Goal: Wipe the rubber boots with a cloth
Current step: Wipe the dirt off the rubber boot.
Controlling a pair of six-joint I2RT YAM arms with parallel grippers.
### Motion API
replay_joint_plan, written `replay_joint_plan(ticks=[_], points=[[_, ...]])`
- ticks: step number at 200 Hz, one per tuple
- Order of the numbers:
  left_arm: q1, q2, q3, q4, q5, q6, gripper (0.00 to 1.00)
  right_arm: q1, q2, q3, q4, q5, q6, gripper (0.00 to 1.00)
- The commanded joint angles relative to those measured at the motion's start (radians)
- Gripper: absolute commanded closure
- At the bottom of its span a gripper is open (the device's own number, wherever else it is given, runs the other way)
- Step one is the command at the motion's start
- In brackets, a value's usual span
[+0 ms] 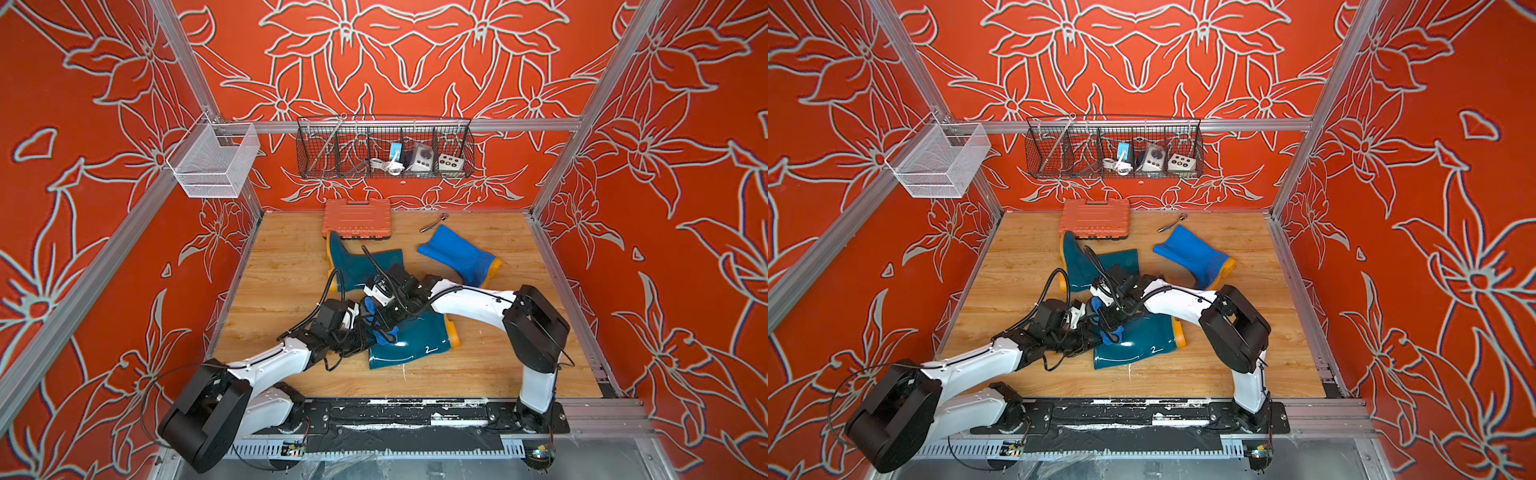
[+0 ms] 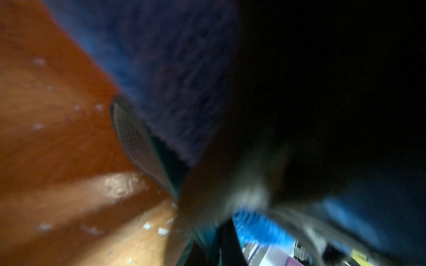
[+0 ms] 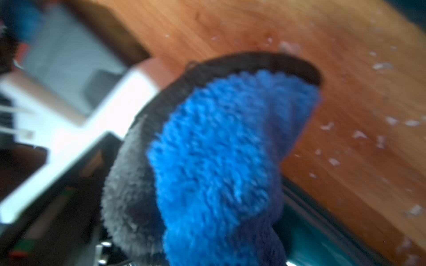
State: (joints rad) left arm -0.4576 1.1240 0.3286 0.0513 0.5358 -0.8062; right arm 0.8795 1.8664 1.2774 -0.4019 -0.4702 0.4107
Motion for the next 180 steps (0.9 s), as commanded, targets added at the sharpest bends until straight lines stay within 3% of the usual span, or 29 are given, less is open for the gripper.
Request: replay_joint_plan(ticks=[1,21,40,83,102,128,158,180], points=[[0.002,-0.071,-0.015,-0.067,-0.052,0.015,1.00,-0.151,-0.089,-0.129,-0.052,0.037,-0.001,1.00],[0.004,-0.098,-0.028,-0.066,-0.058,0.004,1.00,-0.244,-0.180,-0.228,-0.053,0.055,-0.011,1.00],[0.004,-0.093,-0.040,-0.041,-0.052,-0.013,1.00,-0.239,-0.201,-0.234,-0.046,0.049,-0.002,1.00],[0.004,-0.058,-0.033,-0.016,-0.031,-0.030,1.00,0.041,-0.017,0.018,-0.036,0.043,0.030,1.00],[0.003,-0.072,-0.020,-0.043,-0.035,-0.025,1.00,0.087,0.035,0.069,-0.024,0.008,0.042,1.00],[0.003,-0.112,-0.022,-0.078,-0.052,-0.019,1.00,0.015,-0.009,-0.015,-0.078,0.069,-0.006,1.00],[0.004,-0.114,-0.038,-0.055,-0.050,-0.033,1.00,-0.212,-0.166,-0.223,-0.083,0.093,-0.020,1.00],[0.004,-0.077,-0.039,-0.014,-0.034,-0.049,1.00,-0.232,-0.224,-0.223,-0.141,0.150,-0.058,1.00]])
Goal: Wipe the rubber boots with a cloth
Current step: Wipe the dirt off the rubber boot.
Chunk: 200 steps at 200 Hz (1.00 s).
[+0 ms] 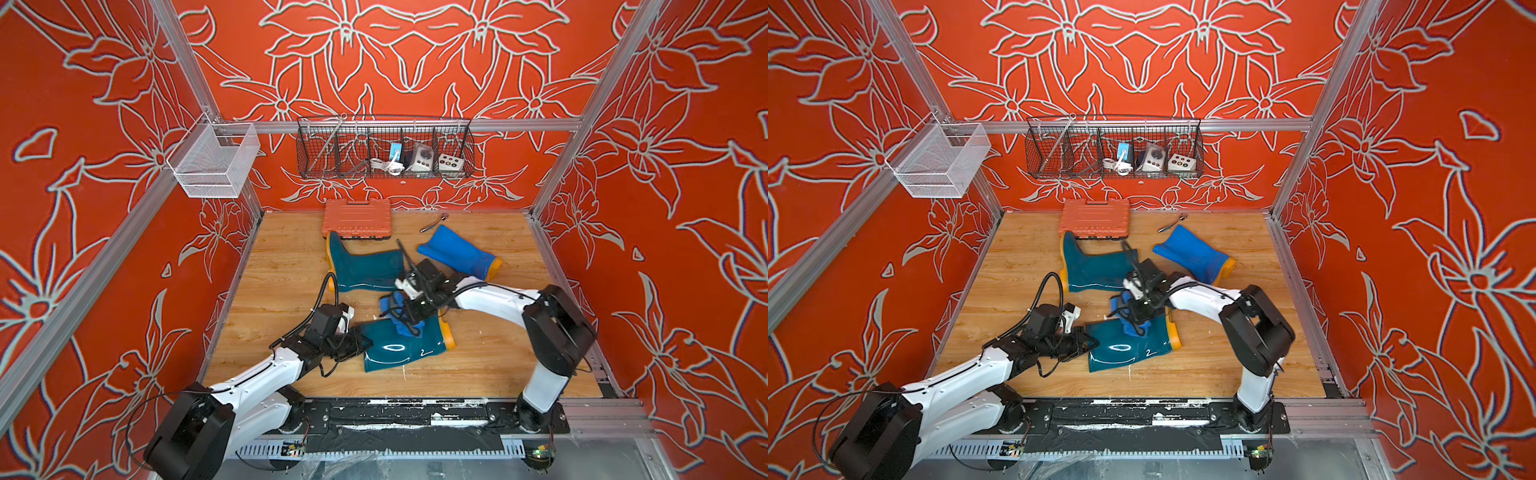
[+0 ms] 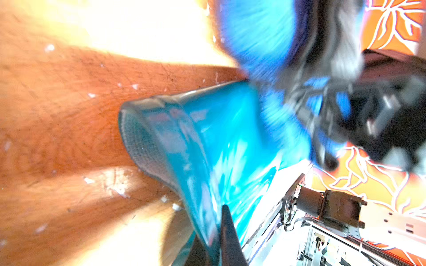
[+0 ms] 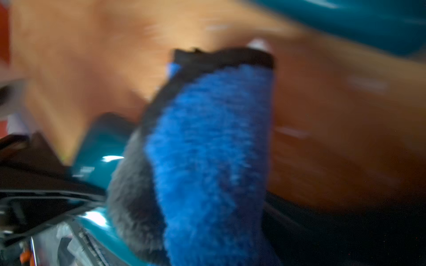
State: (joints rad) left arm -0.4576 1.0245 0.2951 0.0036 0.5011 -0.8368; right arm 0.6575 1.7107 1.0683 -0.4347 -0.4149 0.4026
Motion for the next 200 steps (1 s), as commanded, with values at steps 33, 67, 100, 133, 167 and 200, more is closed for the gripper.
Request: replay_joint_plan(ticks=[33,67,100,133,167,200], points=[[0.004,0.081,0.021,0.070,0.030,-0.040,1.00,0.188,0.013,0.112,-0.076,0.102,-0.007,1.00],[0.005,0.059,0.034,0.052,0.031,-0.064,1.00,0.321,0.116,0.175,0.020,-0.023,0.076,1.00],[0.011,0.018,0.021,0.043,0.046,-0.093,1.00,0.191,0.017,0.031,-0.034,0.038,0.035,1.00],[0.017,0.013,0.004,0.095,0.085,-0.156,1.00,0.049,-0.134,-0.120,-0.039,0.085,0.025,1.00],[0.019,0.010,0.012,0.127,0.109,-0.205,1.00,0.214,-0.108,-0.028,-0.006,0.124,0.046,1.00],[0.025,0.005,0.022,0.131,0.130,-0.230,1.00,0.366,0.013,0.097,0.037,0.075,0.070,1.00]])
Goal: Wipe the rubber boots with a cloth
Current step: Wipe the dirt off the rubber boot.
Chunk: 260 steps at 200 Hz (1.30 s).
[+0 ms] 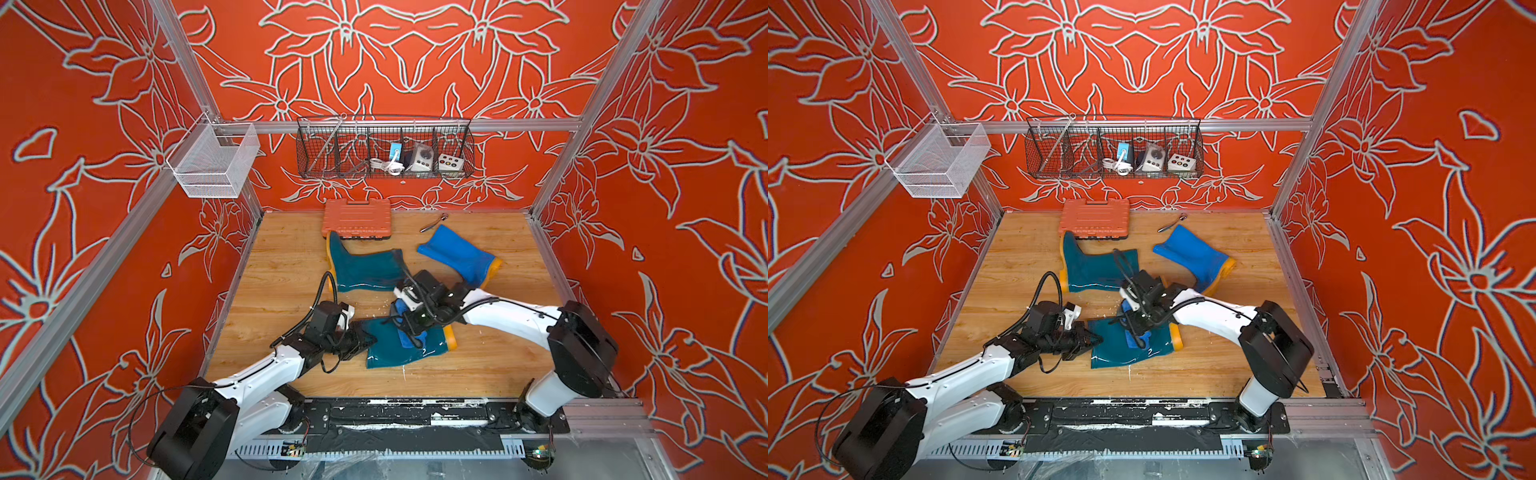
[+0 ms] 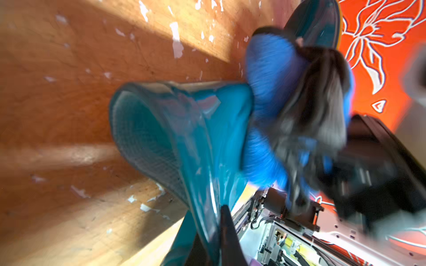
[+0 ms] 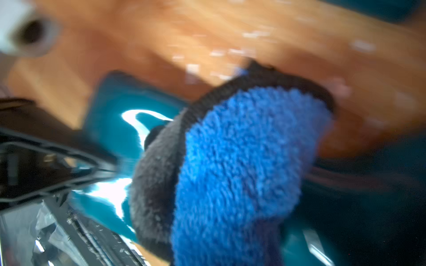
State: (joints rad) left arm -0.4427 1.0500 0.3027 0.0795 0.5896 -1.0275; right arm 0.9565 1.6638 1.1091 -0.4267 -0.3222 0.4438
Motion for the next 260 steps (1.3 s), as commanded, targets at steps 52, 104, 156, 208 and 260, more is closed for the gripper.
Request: replay_joint_plan(ticks=[52,104,156,208,260], points=[[0.026,-0.023,0.014,0.046,0.082,-0.046,1.00,-0.201,-0.127,-0.236,-0.001,-0.006,0.029,1.00],[0.032,-0.006,0.002,0.049,0.076,-0.036,1.00,-0.092,-0.191,-0.193,0.029,0.050,0.032,1.00],[0.038,0.034,-0.021,0.058,0.072,-0.022,1.00,0.091,0.018,-0.057,0.142,-0.051,0.087,1.00],[0.052,0.000,-0.039,0.033,0.081,-0.005,1.00,-0.267,-0.269,-0.357,0.015,0.026,0.023,1.00],[0.052,0.032,-0.023,0.085,0.087,-0.022,1.00,0.013,-0.222,-0.204,0.046,0.117,0.028,1.00]])
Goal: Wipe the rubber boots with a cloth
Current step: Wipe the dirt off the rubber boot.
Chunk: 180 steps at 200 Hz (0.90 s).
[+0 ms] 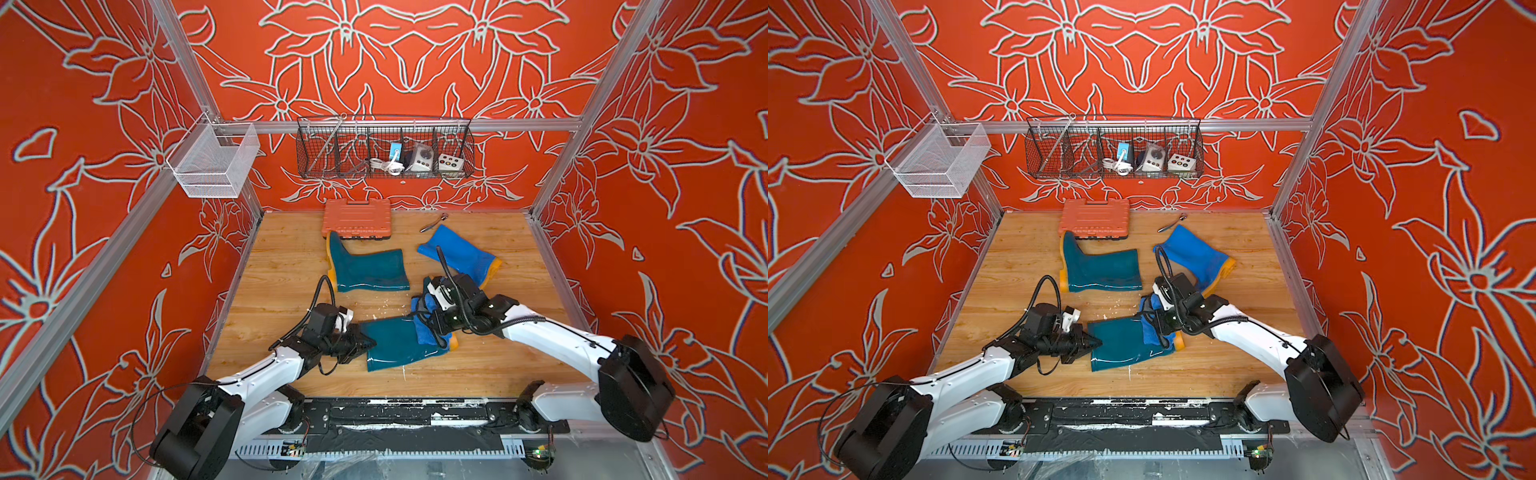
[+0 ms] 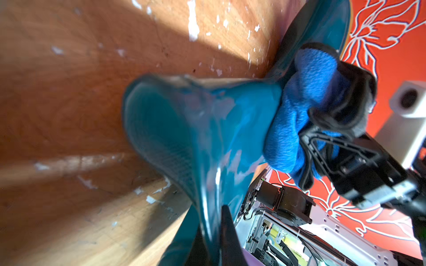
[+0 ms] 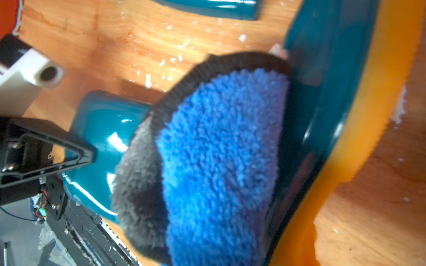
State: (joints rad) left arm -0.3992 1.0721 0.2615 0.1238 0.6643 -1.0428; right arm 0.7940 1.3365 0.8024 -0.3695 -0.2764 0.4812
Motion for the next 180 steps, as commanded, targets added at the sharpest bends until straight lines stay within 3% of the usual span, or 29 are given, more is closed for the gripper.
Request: replay_joint_plan(ticks=[1,23,47,67,92,115,127,148,180], points=[[0.008,0.010,0.019,0.041,0.012,-0.006,1.00,0.184,0.113,0.110,-0.011,0.070,-0.009,1.00],[0.010,0.008,0.028,0.026,0.019,-0.001,1.00,0.294,0.268,0.242,0.000,0.017,-0.006,1.00],[0.015,-0.008,0.030,-0.008,0.025,0.011,1.00,0.296,0.307,0.280,-0.105,0.114,-0.055,1.00],[0.026,-0.029,0.030,-0.040,0.036,0.026,1.00,0.176,0.236,0.193,-0.175,0.175,-0.089,1.00],[0.034,-0.033,0.037,-0.047,0.043,0.028,1.00,-0.080,0.047,-0.004,-0.151,0.115,-0.092,1.00],[0.036,-0.016,0.061,-0.035,0.059,0.019,1.00,-0.107,-0.081,-0.070,-0.104,0.108,-0.080,1.00],[0.036,-0.004,0.078,-0.029,0.066,0.010,1.00,-0.051,-0.092,-0.075,-0.049,0.093,-0.043,1.00],[0.036,0.020,0.112,-0.027,0.079,-0.004,1.00,0.206,-0.008,0.024,-0.011,0.216,-0.064,1.00],[0.037,0.050,0.138,-0.026,0.096,-0.023,1.00,0.428,0.225,0.202,0.057,0.158,-0.103,1.00]])
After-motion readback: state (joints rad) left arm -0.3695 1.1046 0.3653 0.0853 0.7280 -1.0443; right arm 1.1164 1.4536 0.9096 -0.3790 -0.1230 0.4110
